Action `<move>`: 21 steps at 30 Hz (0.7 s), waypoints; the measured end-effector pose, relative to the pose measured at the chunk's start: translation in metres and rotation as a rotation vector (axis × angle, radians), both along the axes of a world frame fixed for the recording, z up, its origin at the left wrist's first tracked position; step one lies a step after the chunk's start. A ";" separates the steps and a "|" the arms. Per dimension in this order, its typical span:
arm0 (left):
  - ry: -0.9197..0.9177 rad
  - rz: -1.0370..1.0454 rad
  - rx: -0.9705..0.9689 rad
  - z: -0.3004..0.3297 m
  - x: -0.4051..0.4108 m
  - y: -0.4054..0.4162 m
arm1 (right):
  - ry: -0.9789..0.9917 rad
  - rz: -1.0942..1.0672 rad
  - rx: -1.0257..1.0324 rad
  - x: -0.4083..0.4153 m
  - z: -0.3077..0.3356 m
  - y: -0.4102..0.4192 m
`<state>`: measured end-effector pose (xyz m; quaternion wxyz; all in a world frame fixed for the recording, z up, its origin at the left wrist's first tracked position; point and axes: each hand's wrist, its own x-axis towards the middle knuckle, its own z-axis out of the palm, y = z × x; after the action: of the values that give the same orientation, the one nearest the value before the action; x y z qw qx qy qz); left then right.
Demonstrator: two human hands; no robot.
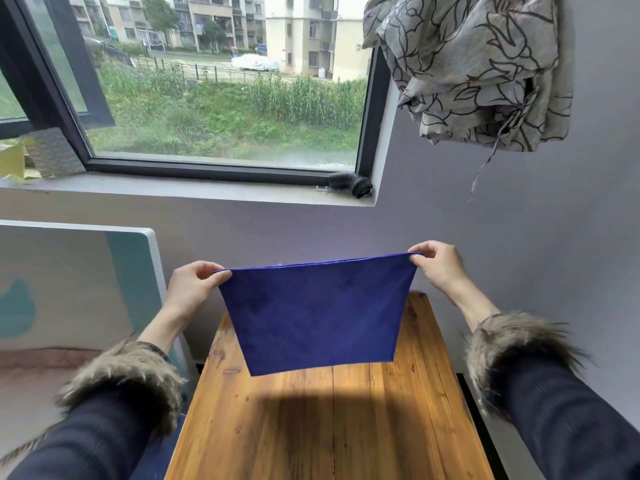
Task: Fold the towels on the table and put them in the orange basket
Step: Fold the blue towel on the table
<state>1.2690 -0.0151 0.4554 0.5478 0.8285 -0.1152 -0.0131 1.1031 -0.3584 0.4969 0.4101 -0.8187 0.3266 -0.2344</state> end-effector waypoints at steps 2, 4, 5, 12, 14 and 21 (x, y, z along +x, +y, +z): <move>0.001 -0.012 -0.036 -0.002 0.002 -0.003 | 0.006 -0.025 -0.025 0.001 -0.005 -0.001; 0.014 -0.034 -0.070 -0.003 0.001 -0.005 | -0.001 -0.043 -0.031 0.000 -0.011 -0.002; 0.027 -0.047 -0.089 -0.004 0.000 -0.005 | -0.013 -0.048 -0.028 -0.002 -0.015 -0.002; 0.206 -0.182 0.029 -0.051 -0.043 0.024 | 0.145 0.135 0.182 -0.061 -0.067 0.009; 0.299 -0.256 0.144 -0.074 -0.060 0.036 | 0.260 0.174 0.277 -0.085 -0.093 0.016; 0.708 -0.383 0.423 -0.158 -0.111 0.073 | 0.707 0.174 0.615 -0.157 -0.187 0.042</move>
<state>1.1584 0.0583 0.2976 0.3601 0.8304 -0.0668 -0.4198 0.9462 -0.3167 0.3100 0.5152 -0.7132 0.4306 0.2013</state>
